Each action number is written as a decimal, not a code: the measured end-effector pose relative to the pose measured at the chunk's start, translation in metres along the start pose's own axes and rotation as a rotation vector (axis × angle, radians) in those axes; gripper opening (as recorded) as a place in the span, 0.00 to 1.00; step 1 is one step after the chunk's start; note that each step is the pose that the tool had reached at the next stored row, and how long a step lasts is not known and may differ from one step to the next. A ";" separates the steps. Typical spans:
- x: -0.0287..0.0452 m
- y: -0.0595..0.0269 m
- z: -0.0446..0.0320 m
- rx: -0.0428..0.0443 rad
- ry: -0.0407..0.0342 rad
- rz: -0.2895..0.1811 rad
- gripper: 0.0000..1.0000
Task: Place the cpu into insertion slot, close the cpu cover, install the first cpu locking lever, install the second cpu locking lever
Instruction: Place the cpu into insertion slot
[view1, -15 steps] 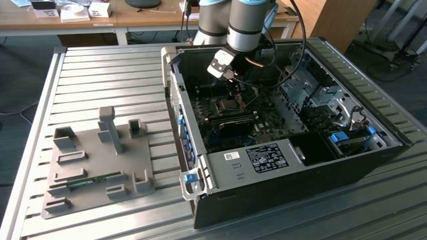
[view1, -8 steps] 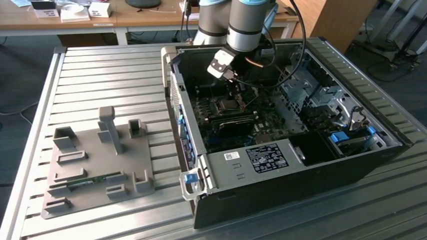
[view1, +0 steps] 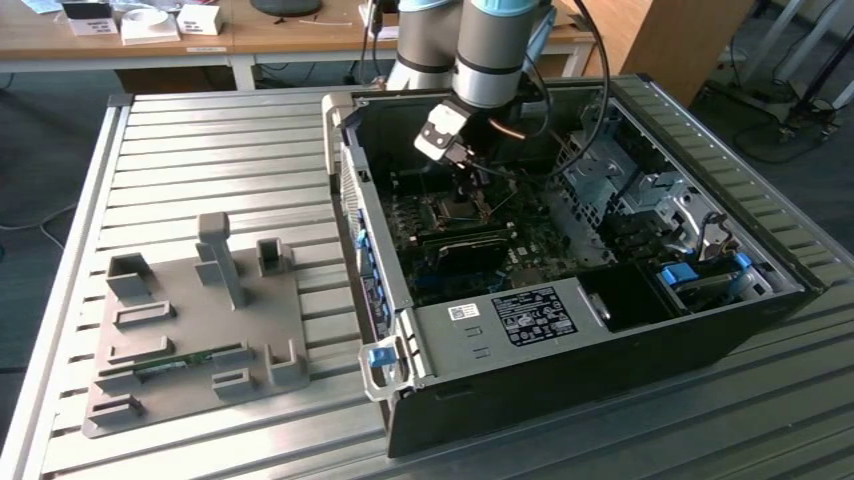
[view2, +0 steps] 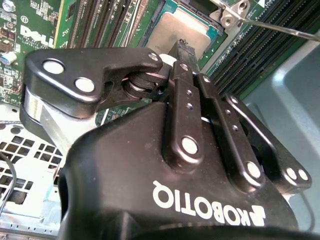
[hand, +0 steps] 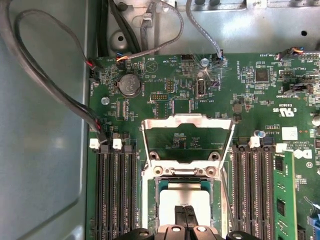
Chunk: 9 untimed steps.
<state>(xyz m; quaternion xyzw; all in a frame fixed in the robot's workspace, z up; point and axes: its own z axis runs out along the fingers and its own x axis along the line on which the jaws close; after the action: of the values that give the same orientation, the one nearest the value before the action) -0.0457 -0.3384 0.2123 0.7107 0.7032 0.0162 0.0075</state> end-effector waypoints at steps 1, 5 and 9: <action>0.0000 0.0000 0.0012 0.0000 0.0000 0.000 0.11; -0.0001 -0.0001 0.0039 0.0000 -0.0001 0.000 0.11; -0.0001 0.0005 0.0051 0.0001 -0.0001 0.000 0.11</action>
<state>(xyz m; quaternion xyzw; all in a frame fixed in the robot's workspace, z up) -0.0450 -0.3384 0.2072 0.7108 0.7032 0.0161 0.0076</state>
